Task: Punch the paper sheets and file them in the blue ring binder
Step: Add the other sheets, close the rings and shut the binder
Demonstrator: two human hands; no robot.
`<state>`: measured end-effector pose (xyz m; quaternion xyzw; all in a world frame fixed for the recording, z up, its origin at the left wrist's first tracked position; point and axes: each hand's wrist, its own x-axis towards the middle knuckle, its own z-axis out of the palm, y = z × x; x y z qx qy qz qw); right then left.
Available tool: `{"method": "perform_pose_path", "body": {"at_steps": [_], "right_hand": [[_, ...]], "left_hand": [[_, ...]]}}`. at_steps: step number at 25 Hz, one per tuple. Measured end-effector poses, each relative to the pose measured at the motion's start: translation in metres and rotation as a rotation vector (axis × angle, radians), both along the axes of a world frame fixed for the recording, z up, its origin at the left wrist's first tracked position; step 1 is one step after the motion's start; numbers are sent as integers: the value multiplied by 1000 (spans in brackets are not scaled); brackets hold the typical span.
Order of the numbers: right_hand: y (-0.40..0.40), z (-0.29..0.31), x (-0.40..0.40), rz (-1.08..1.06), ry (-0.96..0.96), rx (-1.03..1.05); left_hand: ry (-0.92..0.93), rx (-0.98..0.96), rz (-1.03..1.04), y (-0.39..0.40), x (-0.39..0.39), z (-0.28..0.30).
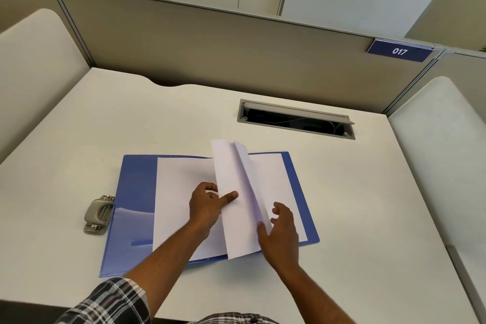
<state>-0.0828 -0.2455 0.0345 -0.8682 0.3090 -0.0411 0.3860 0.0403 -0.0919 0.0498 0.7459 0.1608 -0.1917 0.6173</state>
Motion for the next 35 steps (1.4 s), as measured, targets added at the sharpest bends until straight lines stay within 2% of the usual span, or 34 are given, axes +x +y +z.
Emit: {"method": "perform_pose_path", "body": {"at_steps": [4, 8, 16, 20, 24, 27, 31, 32, 35], "right_hand": [[-32, -5, 1, -171, 27, -81], [-60, -10, -3, -190, 73, -147], [-75, -33, -5, -249, 150, -75], [-78, -31, -7, -299, 83, -24], [-65, -9, -11, -387, -104, 37], [-34, 17, -12, -373, -297, 73], [20, 36, -10, -50, -450, 4], [31, 36, -8, 59, -450, -23], [52, 32, -1, 329, -379, 3]], "left_hand": [[-60, 181, 69, 49, 9, -10], [-75, 297, 117, 98, 19, -20], [-61, 469, 150, 142, 23, -46], [-92, 512, 144, 143, 24, -51], [-264, 558, 124, 132, 19, -45], [-331, 450, 42, 105, 15, -21], [-135, -54, -202, 56, 7, 21], [-116, -125, -253, 47, 5, 29], [-126, -114, -252, 29, 2, 42]]}}
